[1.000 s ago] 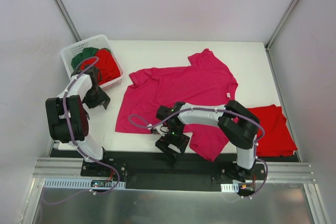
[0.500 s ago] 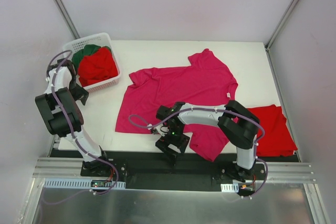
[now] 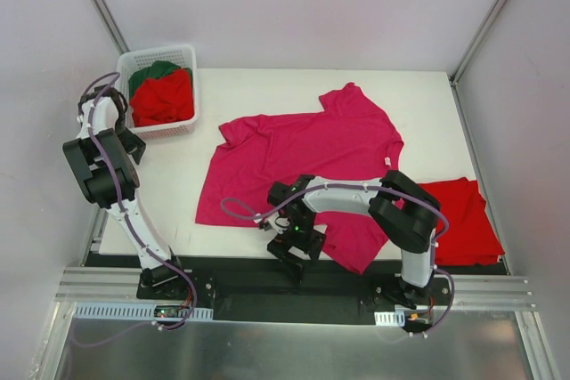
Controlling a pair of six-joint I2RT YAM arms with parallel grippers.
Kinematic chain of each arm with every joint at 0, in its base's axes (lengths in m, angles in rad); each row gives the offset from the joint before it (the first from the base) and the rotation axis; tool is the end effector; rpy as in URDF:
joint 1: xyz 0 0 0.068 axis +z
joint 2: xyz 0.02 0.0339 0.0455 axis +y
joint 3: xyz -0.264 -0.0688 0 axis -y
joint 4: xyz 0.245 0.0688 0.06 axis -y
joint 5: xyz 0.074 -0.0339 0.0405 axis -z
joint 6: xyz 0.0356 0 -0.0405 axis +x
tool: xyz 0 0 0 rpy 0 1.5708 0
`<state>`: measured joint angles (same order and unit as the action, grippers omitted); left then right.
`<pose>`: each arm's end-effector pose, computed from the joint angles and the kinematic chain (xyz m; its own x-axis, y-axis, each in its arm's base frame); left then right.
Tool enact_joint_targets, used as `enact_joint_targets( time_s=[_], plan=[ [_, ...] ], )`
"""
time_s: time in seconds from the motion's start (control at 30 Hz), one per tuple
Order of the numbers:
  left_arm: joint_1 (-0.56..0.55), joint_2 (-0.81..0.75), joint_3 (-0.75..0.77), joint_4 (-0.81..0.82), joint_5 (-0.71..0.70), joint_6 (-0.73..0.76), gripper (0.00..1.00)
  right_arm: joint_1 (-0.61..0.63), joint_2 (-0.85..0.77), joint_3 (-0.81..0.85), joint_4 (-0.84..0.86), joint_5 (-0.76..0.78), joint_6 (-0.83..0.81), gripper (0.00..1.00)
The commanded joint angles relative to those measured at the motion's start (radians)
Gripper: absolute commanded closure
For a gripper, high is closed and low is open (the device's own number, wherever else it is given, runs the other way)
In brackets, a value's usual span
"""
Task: Fold and stack the t-shirts
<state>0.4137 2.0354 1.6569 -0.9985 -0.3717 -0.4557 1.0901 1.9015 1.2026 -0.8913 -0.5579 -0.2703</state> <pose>0.3691 0.1762 0.2096 -0.6138 -0.7173 -0.3298 -0.7893 0.5672 0.2353 0.1358 0.3012 0.1473 -0.2459 -0.9615 -0.1226 -0.8438 0.1501 0.5153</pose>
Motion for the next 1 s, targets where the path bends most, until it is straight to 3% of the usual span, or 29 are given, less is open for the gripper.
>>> enact_joint_targets(
  time_s=[0.0, 0.2, 0.33, 0.47, 0.63, 0.83, 0.97],
  plan=[
    [-0.001, 0.057, 0.096, -0.045, -0.05, -0.001, 0.01, 0.005, -0.033, -0.018, -0.029, 0.006, -0.003, 0.04],
    [0.022, 0.071, 0.15, -0.071, -0.122, -0.044, 0.01, 0.005, -0.041, -0.02, -0.029, 0.009, 0.006, 0.04],
    [0.034, 0.042, 0.146, -0.077, -0.096, -0.06, 0.01, 0.005, -0.041, -0.02, -0.031, 0.016, 0.011, 0.04],
    [0.024, -0.05, 0.053, -0.069, 0.094, -0.066, 0.01, 0.005, -0.039, -0.017, -0.026, 0.024, 0.014, 0.04],
    [-0.142, -0.19, -0.088, 0.009, 0.195, -0.104, 0.01, 0.007, -0.015, 0.006, -0.02, 0.023, 0.023, 0.04],
    [-0.346, -0.106, 0.052, 0.024, 0.312, -0.005, 0.01, 0.004, -0.038, 0.032, -0.031, 0.058, 0.037, 0.04],
    [-0.365, -0.041, 0.118, 0.067, 0.402, 0.054, 0.01, 0.001, -0.053, 0.06, -0.051, 0.093, 0.046, 0.04]
  ],
)
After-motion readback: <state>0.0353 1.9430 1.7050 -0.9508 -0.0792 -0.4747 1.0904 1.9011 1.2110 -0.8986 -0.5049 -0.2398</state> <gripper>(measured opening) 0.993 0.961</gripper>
